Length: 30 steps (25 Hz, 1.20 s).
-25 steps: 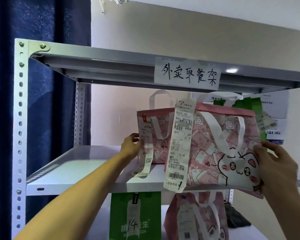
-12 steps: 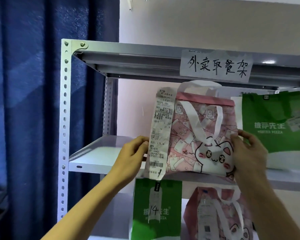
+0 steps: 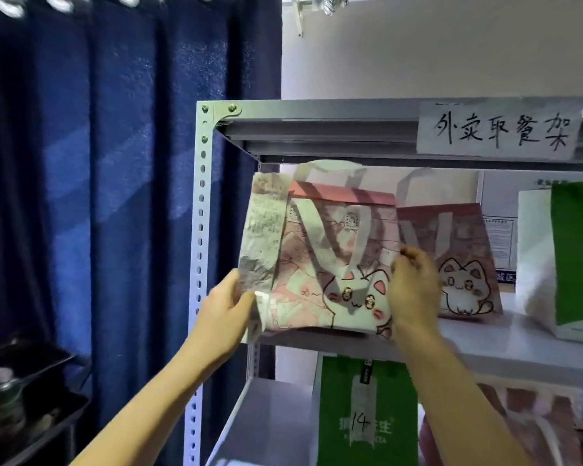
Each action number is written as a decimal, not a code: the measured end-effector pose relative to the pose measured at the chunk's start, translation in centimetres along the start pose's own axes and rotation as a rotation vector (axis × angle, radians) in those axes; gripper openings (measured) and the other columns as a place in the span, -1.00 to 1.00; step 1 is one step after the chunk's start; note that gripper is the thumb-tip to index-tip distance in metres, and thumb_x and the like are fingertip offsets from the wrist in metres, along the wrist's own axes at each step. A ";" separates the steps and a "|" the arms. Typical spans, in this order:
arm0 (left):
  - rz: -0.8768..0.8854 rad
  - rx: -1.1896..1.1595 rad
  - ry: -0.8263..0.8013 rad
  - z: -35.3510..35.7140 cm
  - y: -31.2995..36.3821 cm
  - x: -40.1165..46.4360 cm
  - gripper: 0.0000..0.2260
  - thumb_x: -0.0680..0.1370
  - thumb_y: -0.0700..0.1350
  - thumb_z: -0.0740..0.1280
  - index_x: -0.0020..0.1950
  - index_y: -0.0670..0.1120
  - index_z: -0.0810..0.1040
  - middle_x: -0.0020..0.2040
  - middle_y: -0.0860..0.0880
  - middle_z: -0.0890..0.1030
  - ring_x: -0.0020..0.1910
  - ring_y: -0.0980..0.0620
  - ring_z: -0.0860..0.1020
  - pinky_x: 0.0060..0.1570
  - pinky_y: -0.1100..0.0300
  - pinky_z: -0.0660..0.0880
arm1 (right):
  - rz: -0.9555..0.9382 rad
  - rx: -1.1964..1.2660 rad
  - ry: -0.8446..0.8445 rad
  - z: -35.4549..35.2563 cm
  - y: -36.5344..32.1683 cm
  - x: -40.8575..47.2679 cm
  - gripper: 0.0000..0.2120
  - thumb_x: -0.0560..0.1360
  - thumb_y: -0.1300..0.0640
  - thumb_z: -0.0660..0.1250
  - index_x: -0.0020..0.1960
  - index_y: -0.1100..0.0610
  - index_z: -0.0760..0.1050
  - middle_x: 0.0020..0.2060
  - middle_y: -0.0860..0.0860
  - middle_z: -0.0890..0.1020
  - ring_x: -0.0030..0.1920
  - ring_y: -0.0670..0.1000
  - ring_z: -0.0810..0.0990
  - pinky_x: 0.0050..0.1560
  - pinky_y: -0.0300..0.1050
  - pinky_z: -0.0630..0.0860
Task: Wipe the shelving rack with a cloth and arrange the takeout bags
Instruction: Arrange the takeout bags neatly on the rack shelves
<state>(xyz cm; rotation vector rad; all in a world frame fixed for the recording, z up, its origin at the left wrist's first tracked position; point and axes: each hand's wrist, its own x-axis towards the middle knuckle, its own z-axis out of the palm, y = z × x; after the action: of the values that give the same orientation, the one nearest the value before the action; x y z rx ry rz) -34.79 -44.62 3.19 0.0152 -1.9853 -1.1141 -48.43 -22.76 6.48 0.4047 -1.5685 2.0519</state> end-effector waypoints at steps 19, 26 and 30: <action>0.075 0.570 0.083 2.5 -5.0 6.4 -0.52 0.47 -0.11 0.46 0.37 0.11 0.48 0.57 -0.20 0.05 0.38 -0.36 0.31 0.31 -0.24 0.39 | 0.005 -0.436 -0.249 5.1 4.2 0.2 -0.60 0.63 0.21 0.27 0.38 -0.15 0.39 0.02 -0.05 0.58 -0.13 -0.08 0.67 -0.26 -0.04 0.69; -0.009 0.562 -0.056 4.3 -6.6 9.7 -0.47 0.48 -0.15 0.46 0.42 0.06 0.42 0.58 -0.20 0.01 0.41 -0.34 0.32 0.36 -0.21 0.36 | 0.145 -0.404 -0.263 5.8 5.1 3.0 -0.53 0.62 0.22 0.27 0.51 0.02 0.35 0.08 -0.01 0.58 -0.10 -0.08 0.62 -0.40 -0.38 0.48; -0.032 0.527 -0.077 4.6 -7.6 10.9 -0.46 0.47 -0.13 0.43 0.44 0.06 0.40 0.50 -0.19 0.13 0.35 -0.33 0.39 0.34 -0.21 0.40 | 0.154 -0.356 -0.282 6.2 5.3 3.5 -0.61 0.62 0.19 0.27 0.43 0.01 0.43 0.10 0.01 0.63 -0.04 -0.04 0.65 -0.19 -0.23 0.59</action>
<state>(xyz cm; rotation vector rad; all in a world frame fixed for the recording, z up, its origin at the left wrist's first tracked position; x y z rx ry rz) -47.66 -50.15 3.84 0.2840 -2.3021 -0.5892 -54.81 -28.93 5.86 0.4649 -2.1481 1.8279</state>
